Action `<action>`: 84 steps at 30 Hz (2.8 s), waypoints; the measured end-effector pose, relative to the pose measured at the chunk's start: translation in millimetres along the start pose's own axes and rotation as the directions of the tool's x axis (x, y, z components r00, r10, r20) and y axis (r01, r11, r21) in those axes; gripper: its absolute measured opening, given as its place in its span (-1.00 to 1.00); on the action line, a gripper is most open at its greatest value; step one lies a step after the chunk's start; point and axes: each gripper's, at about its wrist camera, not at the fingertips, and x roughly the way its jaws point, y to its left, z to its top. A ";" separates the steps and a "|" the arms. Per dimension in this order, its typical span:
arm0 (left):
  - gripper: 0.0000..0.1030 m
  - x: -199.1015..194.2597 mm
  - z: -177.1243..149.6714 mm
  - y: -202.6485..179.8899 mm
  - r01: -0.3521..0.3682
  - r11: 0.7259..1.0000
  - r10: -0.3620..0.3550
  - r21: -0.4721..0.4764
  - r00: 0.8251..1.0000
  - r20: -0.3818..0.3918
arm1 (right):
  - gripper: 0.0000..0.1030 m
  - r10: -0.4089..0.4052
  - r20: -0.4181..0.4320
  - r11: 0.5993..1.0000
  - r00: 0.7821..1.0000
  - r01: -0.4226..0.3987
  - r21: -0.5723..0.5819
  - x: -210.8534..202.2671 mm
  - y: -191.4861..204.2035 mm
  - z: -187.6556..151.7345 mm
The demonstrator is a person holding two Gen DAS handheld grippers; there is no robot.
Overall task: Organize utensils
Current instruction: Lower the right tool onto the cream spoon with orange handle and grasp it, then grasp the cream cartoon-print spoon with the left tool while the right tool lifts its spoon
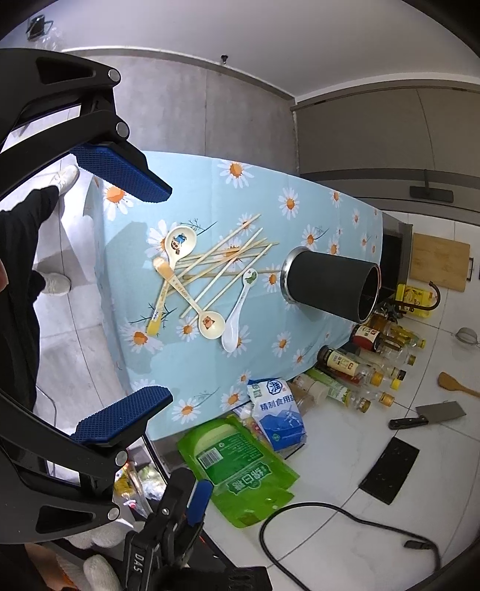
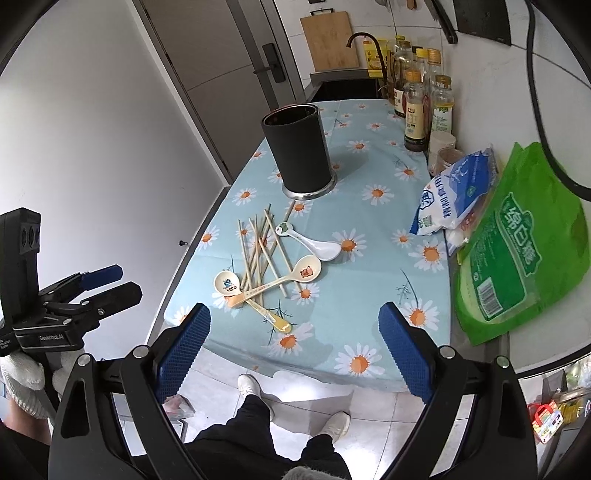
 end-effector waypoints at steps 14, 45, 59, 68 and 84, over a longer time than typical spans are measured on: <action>0.87 30.0 -0.1 21.1 0.006 0.999 -0.008 -0.050 0.999 -0.050 | 0.54 0.169 -0.075 0.970 0.983 -0.152 0.191 50.4 -17.8 16.0; 0.81 108.8 -43.1 97.9 0.193 0.837 -0.292 -0.512 0.949 -0.119 | -0.38 0.259 -0.155 0.858 0.954 -0.153 0.490 220.7 -74.3 16.8; 0.43 120.9 -45.6 100.8 0.188 0.806 -0.307 -0.561 0.944 -0.124 | -0.90 0.189 -0.144 0.898 0.971 -0.112 0.427 226.4 -68.1 9.1; 0.26 130.1 -43.4 110.7 0.138 0.797 -0.258 -0.589 0.958 -0.124 | -0.90 0.221 -0.114 0.904 0.969 -0.160 0.396 197.9 -65.6 14.0; -0.37 155.8 -34.2 114.1 0.101 0.795 -0.180 -0.598 0.981 -0.074 | -0.90 0.229 0.009 0.929 0.974 -0.221 0.298 104.6 -66.7 25.2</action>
